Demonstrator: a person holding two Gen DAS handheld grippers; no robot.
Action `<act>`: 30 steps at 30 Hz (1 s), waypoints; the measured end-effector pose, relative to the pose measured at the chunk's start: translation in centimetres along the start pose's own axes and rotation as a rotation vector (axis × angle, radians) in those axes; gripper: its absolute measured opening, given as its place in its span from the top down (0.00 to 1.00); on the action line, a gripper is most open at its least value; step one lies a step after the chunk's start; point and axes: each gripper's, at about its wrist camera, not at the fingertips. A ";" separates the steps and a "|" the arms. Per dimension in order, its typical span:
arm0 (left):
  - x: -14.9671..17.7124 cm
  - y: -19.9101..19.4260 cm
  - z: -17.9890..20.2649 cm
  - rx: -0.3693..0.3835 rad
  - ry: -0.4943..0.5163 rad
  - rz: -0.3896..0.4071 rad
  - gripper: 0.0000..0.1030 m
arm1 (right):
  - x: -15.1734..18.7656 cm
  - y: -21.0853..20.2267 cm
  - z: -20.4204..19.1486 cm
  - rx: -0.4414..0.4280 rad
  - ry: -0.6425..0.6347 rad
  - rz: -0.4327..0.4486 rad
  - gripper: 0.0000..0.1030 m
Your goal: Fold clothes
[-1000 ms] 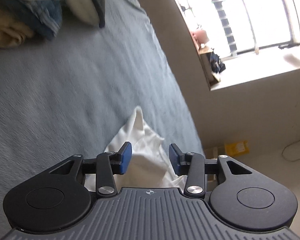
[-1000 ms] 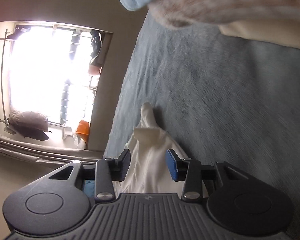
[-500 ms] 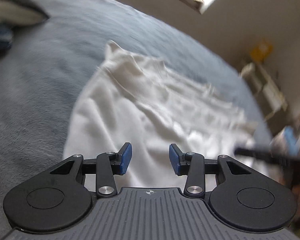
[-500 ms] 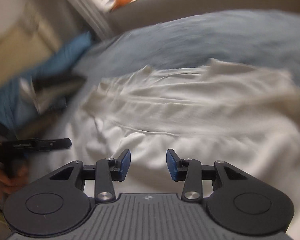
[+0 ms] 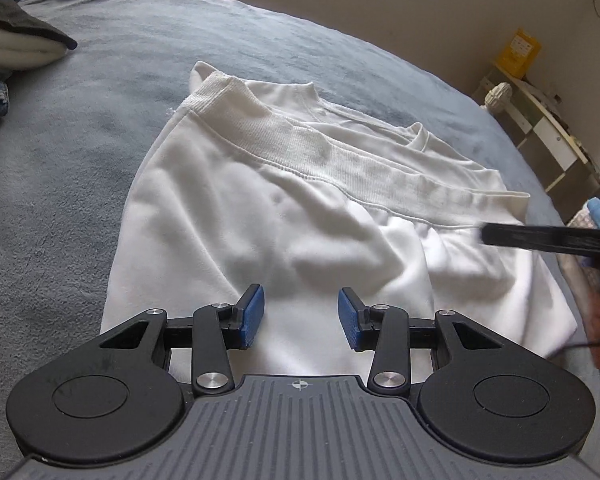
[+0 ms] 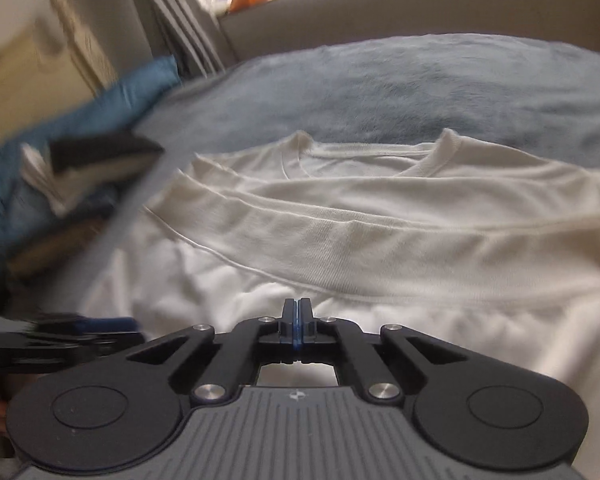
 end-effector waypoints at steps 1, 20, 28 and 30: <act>0.0 0.1 0.0 -0.001 -0.003 0.000 0.61 | 0.5 -1.6 0.4 -0.010 0.037 0.017 1.00; -0.1 0.7 0.7 -0.044 0.012 -0.015 0.61 | 17.8 -48.6 18.3 1.061 0.682 0.439 1.00; -0.5 0.7 1.8 -0.112 0.020 -0.015 0.61 | 21.4 -61.0 30.6 1.392 1.034 0.515 0.57; -0.5 0.7 2.0 -0.127 0.021 -0.015 0.61 | 21.7 -61.4 31.1 1.401 1.070 0.570 0.23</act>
Point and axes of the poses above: each gripper's, at about its wrist camera, not at the fingertips, and y roughly the way its jaws point, z to its right, x to its underside, and after that the axes turned 4 degrees about -y, right-handed
